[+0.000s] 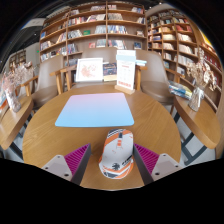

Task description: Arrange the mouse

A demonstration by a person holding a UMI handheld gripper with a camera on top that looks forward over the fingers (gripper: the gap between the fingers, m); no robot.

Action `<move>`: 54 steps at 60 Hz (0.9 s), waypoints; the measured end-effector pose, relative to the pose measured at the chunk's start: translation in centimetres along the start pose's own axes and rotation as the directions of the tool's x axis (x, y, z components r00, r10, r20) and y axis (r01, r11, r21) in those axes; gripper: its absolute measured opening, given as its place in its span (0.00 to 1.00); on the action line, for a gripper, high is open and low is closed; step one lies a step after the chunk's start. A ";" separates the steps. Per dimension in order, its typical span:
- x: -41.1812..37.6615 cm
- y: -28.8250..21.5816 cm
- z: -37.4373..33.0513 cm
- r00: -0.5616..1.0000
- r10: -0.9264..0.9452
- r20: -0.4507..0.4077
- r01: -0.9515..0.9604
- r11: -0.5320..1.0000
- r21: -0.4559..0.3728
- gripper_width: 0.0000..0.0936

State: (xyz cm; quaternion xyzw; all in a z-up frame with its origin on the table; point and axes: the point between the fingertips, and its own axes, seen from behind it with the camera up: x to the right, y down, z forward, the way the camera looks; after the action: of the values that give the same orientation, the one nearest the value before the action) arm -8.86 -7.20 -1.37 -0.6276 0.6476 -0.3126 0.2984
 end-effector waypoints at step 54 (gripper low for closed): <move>-4.2 -15.8 -0.8 0.997 -0.041 0.067 0.031 0.988 0.149 0.47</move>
State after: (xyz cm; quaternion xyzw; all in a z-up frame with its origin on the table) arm 0.60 -3.24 11.41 -0.6259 0.6003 -0.3431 0.3609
